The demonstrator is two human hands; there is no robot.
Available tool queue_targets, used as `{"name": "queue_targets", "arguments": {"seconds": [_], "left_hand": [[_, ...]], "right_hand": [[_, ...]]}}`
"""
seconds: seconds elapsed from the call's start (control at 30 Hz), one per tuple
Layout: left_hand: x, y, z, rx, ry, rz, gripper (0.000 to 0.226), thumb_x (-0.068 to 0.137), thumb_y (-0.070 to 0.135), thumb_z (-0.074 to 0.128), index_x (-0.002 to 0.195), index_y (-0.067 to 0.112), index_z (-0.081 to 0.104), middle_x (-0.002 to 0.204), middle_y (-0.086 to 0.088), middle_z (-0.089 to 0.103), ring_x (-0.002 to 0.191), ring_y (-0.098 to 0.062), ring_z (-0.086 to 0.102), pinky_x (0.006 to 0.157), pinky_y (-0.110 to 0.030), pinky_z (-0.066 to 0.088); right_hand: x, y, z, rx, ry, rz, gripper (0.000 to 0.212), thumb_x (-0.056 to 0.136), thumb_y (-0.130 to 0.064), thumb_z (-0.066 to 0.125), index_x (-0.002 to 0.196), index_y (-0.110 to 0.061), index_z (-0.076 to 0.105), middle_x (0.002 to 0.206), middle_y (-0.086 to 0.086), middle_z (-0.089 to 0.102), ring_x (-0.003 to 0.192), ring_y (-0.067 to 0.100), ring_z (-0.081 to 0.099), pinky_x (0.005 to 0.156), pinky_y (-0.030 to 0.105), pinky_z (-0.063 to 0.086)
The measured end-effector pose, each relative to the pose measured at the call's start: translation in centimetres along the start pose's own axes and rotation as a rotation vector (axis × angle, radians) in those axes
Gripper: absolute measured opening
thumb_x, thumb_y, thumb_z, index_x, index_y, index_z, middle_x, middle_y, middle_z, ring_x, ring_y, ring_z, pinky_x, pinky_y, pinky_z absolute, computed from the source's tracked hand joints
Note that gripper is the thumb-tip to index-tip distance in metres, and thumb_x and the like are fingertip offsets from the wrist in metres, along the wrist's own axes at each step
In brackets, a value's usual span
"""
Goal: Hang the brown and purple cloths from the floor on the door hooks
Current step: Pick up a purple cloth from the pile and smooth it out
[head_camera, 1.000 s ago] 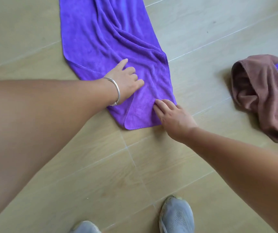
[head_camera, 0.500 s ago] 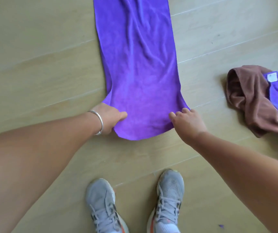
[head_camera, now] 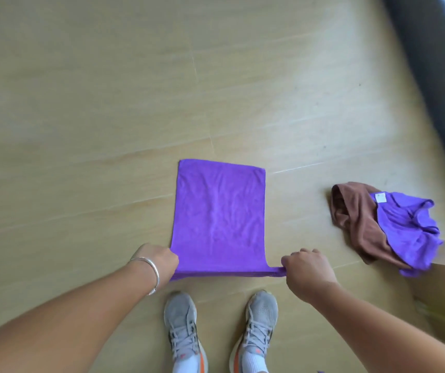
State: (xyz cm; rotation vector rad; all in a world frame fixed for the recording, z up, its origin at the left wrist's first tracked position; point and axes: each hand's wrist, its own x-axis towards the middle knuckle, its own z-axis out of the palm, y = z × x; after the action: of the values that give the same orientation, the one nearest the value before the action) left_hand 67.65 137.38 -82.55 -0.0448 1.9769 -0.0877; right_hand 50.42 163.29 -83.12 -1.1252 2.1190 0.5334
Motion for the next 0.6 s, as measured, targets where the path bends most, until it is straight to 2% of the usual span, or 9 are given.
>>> {"name": "queue_targets", "arguments": {"seconds": [0.07, 0.17, 0.3, 0.4, 0.5, 0.6], "left_hand": [[-2.1, -2.6, -2.7, -0.043, 0.054, -0.1, 0.028, 0.088, 0.006, 0.049, 0.106, 0.02, 0.065, 0.11, 0.001, 0.067, 0.104, -0.024, 0.065, 0.073, -0.03, 0.045], [-5.6, -7.1, -7.2, -0.116, 0.167, -0.232, 0.02, 0.085, 0.006, 0.047, 0.086, 0.022, 0.06, 0.089, 0.006, 0.063, 0.099, -0.023, 0.066, 0.067, -0.027, 0.041], [-11.0, -12.4, -13.0, -0.142, 0.303, -0.375, 0.021, 0.085, 0.009, 0.05, 0.092, 0.022, 0.065, 0.092, 0.003, 0.066, 0.09, -0.022, 0.066, 0.064, -0.026, 0.041], [-15.6, -15.6, -16.8, -0.194, 0.433, -0.44, 0.02, 0.091, 0.017, 0.049, 0.097, 0.022, 0.067, 0.096, 0.0, 0.068, 0.091, -0.024, 0.065, 0.069, -0.027, 0.045], [-20.7, -17.7, -19.8, -0.274, 0.568, -0.481, 0.023, 0.096, 0.028, 0.047, 0.102, 0.021, 0.068, 0.105, -0.006, 0.068, 0.098, -0.028, 0.064, 0.072, -0.03, 0.043], [-24.8, -18.9, -21.7, -0.329, 0.701, -0.517, 0.026, 0.096, 0.03, 0.047, 0.102, 0.018, 0.069, 0.107, -0.014, 0.067, 0.1, -0.034, 0.063, 0.073, -0.033, 0.041]], "right_hand": [[-0.2, 0.7, -4.1, 0.028, 0.071, 0.033, 0.026, 0.081, -0.012, 0.04, 0.089, -0.028, 0.058, 0.095, -0.002, 0.066, 0.094, 0.023, 0.058, 0.07, 0.033, 0.03], [-0.1, 1.8, -11.4, 0.059, 0.207, 0.059, 0.025, 0.081, -0.012, 0.042, 0.092, -0.025, 0.061, 0.094, -0.002, 0.066, 0.092, 0.024, 0.059, 0.069, 0.032, 0.03], [-0.9, 3.2, -22.0, 0.082, 0.372, 0.069, 0.027, 0.081, -0.01, 0.042, 0.093, -0.024, 0.062, 0.095, 0.001, 0.066, 0.086, 0.026, 0.057, 0.068, 0.031, 0.032], [-2.6, 4.0, -29.1, 0.094, 0.463, 0.095, 0.029, 0.079, -0.009, 0.042, 0.093, -0.024, 0.064, 0.094, 0.002, 0.066, 0.076, 0.026, 0.05, 0.068, 0.03, 0.032], [-5.1, 4.4, -35.0, 0.114, 0.542, 0.115, 0.028, 0.079, -0.011, 0.046, 0.093, -0.024, 0.066, 0.094, 0.006, 0.066, 0.084, 0.029, 0.06, 0.066, 0.029, 0.036], [-7.2, 4.7, -39.3, 0.154, 0.625, 0.102, 0.028, 0.079, -0.01, 0.048, 0.096, -0.022, 0.066, 0.094, 0.009, 0.066, 0.087, 0.032, 0.061, 0.067, 0.03, 0.041]]}}
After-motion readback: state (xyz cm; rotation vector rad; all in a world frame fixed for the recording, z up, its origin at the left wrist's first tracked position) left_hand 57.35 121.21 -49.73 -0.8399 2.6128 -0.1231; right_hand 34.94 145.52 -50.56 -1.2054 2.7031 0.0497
